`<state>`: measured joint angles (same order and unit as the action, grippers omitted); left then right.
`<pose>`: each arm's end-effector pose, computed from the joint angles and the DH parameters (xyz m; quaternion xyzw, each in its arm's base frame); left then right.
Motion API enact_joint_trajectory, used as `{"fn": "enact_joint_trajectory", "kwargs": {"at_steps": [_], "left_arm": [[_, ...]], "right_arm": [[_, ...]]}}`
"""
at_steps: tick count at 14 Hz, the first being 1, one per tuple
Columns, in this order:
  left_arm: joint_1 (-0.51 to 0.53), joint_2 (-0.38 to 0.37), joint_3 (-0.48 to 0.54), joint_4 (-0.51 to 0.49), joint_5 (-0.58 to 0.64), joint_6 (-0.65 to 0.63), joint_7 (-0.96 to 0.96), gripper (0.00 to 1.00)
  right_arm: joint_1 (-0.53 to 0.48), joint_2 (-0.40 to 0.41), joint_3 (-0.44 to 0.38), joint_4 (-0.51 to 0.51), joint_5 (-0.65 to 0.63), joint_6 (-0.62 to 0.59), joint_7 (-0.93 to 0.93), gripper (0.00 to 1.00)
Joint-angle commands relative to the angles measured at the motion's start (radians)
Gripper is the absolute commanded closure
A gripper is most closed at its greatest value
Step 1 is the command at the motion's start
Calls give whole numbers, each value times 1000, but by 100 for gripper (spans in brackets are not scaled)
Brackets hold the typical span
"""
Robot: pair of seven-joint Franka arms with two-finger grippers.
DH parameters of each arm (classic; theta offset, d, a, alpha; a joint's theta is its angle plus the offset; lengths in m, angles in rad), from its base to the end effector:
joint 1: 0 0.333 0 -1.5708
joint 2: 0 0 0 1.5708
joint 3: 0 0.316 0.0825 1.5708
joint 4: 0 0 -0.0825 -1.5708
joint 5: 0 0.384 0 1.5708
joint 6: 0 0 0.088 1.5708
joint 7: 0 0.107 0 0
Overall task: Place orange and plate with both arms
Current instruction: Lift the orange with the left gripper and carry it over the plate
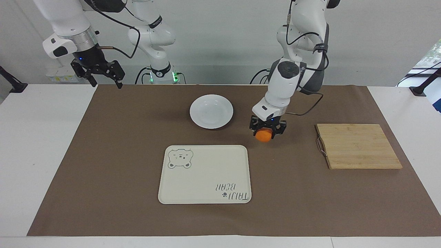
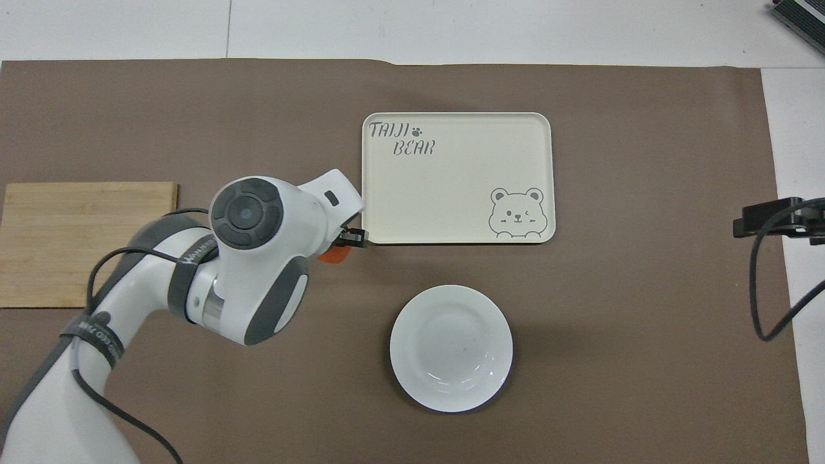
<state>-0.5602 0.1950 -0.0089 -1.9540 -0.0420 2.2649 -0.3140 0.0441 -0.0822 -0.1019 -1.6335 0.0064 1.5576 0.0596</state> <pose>0.5122 -0.3287 0.3902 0.9916 -0.1145 0.0448 0.0408 0.5264 -0.0321 0.6380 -0.9983 0.0585 -0.0029 0.0074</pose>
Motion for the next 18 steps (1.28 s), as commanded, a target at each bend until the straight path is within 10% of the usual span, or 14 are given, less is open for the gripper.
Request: {"fn": "enact_joint_trajectory", "kwargs": {"at_steps": [1,11,13,15,18], "left_arm": [[-150,-17,20,-34,-7,18,-132,100],[-412,15,12,-137,-10,152,-413,100],[-440,61,10,-134,-10,197,-439,72],[-442,64,12,-128,-10,208,-462,2],[-437,47,14,-118,-9,170,-445,0]], "right_arm": [[-12,-27,5,-28,-11,-8,-27,0],[-12,-28,4,-31,-11,-8,-27,0],[-12,-31,4,-34,-11,-8,-27,0],[-12,-34,5,-39,-11,-7,-27,0],[-13,-36,2,-55,0,-10,-29,0]]}}
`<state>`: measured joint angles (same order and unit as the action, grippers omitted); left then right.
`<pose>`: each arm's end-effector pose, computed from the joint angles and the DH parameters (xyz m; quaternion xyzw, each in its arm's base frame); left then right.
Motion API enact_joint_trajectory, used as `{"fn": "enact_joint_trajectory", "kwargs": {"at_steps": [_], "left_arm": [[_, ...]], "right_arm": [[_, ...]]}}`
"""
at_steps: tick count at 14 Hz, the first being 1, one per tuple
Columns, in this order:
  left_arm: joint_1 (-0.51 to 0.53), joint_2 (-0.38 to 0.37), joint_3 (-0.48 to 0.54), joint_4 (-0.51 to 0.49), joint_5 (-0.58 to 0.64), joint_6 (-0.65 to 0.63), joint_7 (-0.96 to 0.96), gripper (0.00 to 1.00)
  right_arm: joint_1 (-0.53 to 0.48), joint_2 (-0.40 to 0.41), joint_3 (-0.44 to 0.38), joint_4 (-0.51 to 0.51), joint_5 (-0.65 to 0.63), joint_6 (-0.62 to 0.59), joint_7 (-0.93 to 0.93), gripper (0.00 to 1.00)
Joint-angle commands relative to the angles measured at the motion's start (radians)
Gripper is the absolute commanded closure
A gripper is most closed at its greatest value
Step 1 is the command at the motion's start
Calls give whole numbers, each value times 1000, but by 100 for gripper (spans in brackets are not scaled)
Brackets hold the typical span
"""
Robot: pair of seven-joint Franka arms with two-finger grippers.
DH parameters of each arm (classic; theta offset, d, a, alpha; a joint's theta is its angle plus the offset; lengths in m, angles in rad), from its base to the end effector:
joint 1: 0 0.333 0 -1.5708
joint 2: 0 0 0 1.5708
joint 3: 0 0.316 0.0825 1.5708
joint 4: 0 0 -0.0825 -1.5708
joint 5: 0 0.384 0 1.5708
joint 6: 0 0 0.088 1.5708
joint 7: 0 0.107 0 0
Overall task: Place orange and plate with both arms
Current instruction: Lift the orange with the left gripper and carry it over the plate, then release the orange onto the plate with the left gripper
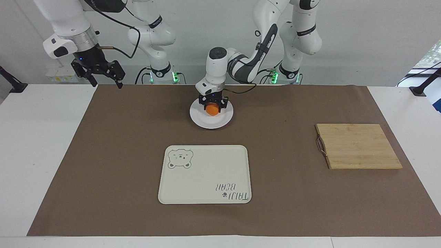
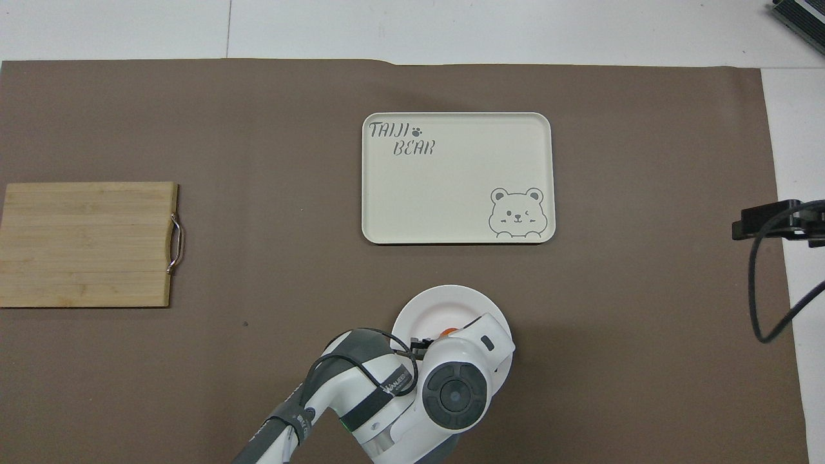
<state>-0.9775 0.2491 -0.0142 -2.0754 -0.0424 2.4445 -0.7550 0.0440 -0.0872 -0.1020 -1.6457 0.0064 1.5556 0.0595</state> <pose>0.3255 -0.4975 0.3206 0.9928 -0.1022 0.0260 0.0564 0.5245 -0.0322 0.6347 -0.9983 0.0585 0.0017 0.0076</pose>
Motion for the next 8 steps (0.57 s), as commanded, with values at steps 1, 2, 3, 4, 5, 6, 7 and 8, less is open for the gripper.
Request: {"fn": "enact_joint_trajectory", "kwargs": {"at_steps": [1,2,3,4,5,6,7,8], "left_arm": [[-12,-29,19,6,-8,-39,-3,0],[-9,-74,25,5,-8,-85,-3,0],[19,-120,31,8,-8,-147,14,0],[58,-157,31,18,-8,-195,35,0],[75,-180,33,20,-8,-237,48,0],[97,-201,40,18,-1,-275,51,0],[150,-218,40,15,12,-303,55,0],[196,-238,40,5,48,-314,78,0]], "right_arm": [[-15,-37,2,-48,6,-5,-29,0],[-15,-39,4,-52,9,-9,-33,0],[-12,-40,4,-63,18,-9,-41,0],[-13,-40,4,-77,38,-6,-55,0],[-13,-39,4,-94,62,4,-67,0],[-10,-33,4,-101,85,7,-75,0],[0,-26,4,-111,96,23,-78,0],[5,-26,13,-137,98,65,-76,0]]}}
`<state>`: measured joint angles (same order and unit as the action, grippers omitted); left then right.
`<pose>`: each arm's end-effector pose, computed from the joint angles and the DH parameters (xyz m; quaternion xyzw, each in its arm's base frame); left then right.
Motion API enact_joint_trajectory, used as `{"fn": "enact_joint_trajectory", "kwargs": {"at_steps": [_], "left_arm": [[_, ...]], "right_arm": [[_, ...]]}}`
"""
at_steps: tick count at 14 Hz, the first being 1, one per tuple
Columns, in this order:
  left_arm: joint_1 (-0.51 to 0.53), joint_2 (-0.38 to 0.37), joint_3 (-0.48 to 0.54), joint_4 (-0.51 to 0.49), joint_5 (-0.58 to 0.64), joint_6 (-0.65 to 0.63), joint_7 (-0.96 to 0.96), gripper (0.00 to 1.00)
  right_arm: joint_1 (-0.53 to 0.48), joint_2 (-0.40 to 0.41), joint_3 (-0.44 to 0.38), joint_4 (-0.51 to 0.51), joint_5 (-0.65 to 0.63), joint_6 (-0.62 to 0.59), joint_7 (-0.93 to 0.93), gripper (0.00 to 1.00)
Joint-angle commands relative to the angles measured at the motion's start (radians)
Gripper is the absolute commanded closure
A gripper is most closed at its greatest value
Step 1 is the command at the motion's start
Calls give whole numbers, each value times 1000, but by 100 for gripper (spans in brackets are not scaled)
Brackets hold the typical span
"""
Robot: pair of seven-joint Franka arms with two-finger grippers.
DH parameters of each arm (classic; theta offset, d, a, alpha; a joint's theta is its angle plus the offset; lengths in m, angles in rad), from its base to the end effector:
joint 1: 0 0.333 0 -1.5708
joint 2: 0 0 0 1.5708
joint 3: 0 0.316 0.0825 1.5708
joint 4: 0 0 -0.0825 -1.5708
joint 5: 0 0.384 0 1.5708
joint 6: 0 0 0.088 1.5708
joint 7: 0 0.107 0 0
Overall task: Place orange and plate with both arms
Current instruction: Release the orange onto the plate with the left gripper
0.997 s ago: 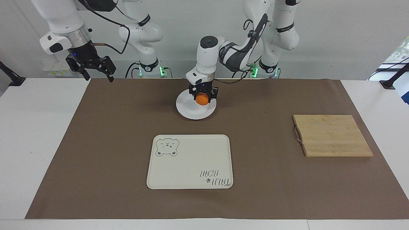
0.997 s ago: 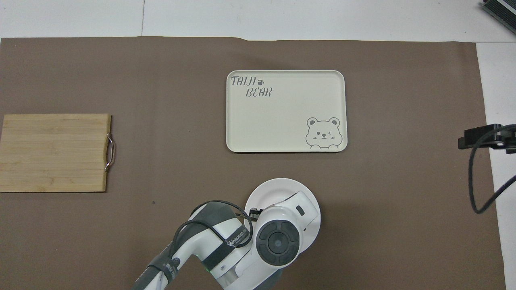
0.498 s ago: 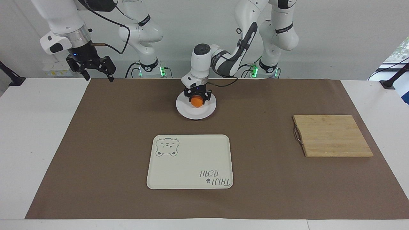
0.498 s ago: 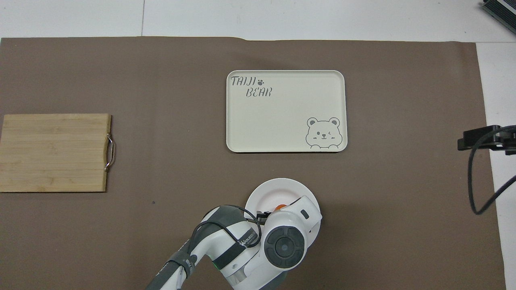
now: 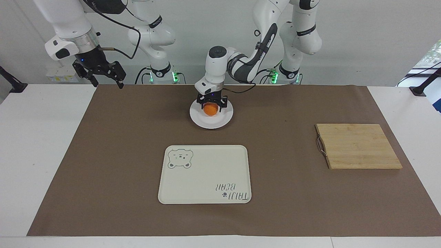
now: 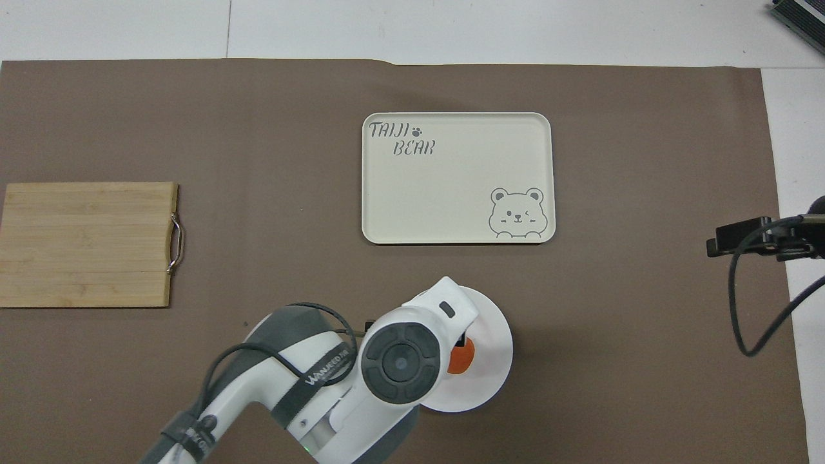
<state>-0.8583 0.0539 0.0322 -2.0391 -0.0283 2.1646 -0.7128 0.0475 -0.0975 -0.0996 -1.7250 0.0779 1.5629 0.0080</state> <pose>0.3846 -0.4191 0.4237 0.9981 -0.0492 0.0180 0.0329 0.5201 -0.0211 0.6038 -0.9980 0.0306 0.0316 0.0445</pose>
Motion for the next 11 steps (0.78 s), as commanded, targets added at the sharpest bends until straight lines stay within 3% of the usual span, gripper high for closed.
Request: {"fn": "enact_joint_trajectory", "kwargs": {"at_steps": [1,7,11], "left_arm": [[131,-51,-6,-35,54,-39,77,0],[393,-195,-8,-130,59,-63,400,0],[542,-203,-5,-49,57,-124,571,0]], "right_arm": [[20,-16,11,-92,28,96,-28,0],[80,79,12,-284,190,265,-118,0],[160,87,12,-462,291,394,-146,0]]}}
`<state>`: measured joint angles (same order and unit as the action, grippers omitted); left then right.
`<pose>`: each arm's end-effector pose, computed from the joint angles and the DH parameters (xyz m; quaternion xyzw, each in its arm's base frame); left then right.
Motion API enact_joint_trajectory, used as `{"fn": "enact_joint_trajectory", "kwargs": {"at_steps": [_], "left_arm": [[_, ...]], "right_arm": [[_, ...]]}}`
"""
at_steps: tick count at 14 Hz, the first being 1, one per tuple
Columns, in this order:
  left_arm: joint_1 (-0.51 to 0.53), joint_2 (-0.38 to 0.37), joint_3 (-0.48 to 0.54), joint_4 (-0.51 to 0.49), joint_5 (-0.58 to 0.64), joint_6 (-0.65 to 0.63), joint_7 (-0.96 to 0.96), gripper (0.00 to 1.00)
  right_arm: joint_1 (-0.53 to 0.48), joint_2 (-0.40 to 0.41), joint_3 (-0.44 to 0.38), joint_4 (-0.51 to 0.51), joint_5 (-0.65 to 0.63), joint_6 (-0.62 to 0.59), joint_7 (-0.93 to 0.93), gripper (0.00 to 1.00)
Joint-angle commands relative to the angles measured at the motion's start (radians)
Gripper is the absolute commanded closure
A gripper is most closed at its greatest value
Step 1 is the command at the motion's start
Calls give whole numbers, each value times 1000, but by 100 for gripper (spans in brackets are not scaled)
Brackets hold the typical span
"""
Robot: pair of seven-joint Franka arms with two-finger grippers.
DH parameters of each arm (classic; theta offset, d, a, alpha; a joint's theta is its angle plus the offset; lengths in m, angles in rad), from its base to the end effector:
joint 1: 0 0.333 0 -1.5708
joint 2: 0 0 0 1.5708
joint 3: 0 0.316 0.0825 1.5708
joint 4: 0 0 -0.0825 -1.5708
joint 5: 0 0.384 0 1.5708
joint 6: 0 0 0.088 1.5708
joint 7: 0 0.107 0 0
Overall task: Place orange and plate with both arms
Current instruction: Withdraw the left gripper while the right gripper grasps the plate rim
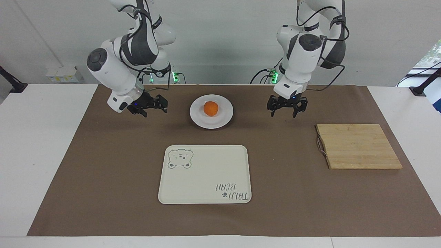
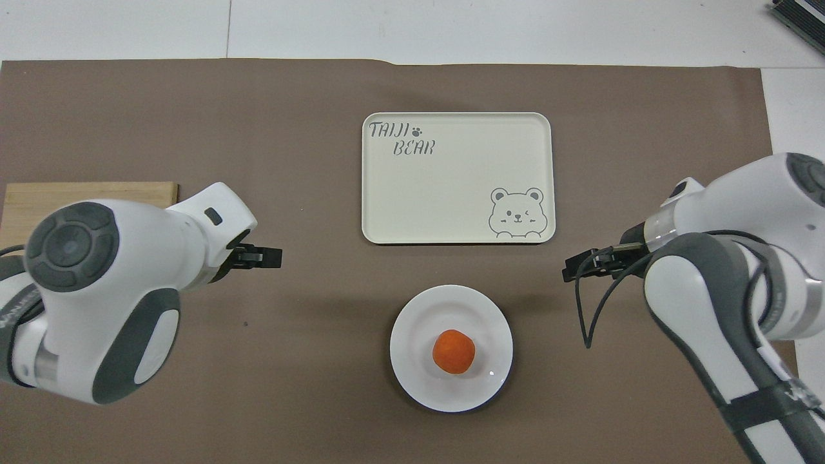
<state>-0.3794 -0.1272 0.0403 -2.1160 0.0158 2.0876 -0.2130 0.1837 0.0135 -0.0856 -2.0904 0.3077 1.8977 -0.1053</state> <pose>0.4949 -0.1731 0.4786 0.9966 -0.0665 0.0487 0.0091 0.5207 0.0736 0.4040 -0.9844 -0.0362 0.1011 0.1391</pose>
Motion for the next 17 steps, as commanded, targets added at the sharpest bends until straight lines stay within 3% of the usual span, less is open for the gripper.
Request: {"fn": "enact_joint_trajectory", "kwargs": {"at_steps": [1,4,7,9,11,14,15,16,17], "left_arm": [[92,-16,-14,78,13,-99,114,0],[151,44,-13,252,13,-248,191,0],[184,164,-11,488,15,-384,211,0],[215,217,-13,594,7,-457,237,0],[235,198,-11,596,3,-463,250,0],[287,133,-11,521,3,-452,250,0],[296,133,-11,521,3,-449,268,0],[300,142,-10,537,4,-449,297,0],[301,144,-10,548,4,-449,300,0]], "right_arm": [[48,-20,-2,-140,111,108,-59,0],[86,2,-2,-221,212,179,-89,0],[108,25,-2,-282,359,199,-184,0],[123,17,-2,-321,393,219,-200,0],[132,9,-2,-333,415,218,-197,0],[158,13,-2,-361,505,219,-200,0],[164,13,-2,-361,507,219,-198,7],[164,11,-3,-362,507,218,-198,23],[164,11,-3,-367,507,218,-197,49]]}}
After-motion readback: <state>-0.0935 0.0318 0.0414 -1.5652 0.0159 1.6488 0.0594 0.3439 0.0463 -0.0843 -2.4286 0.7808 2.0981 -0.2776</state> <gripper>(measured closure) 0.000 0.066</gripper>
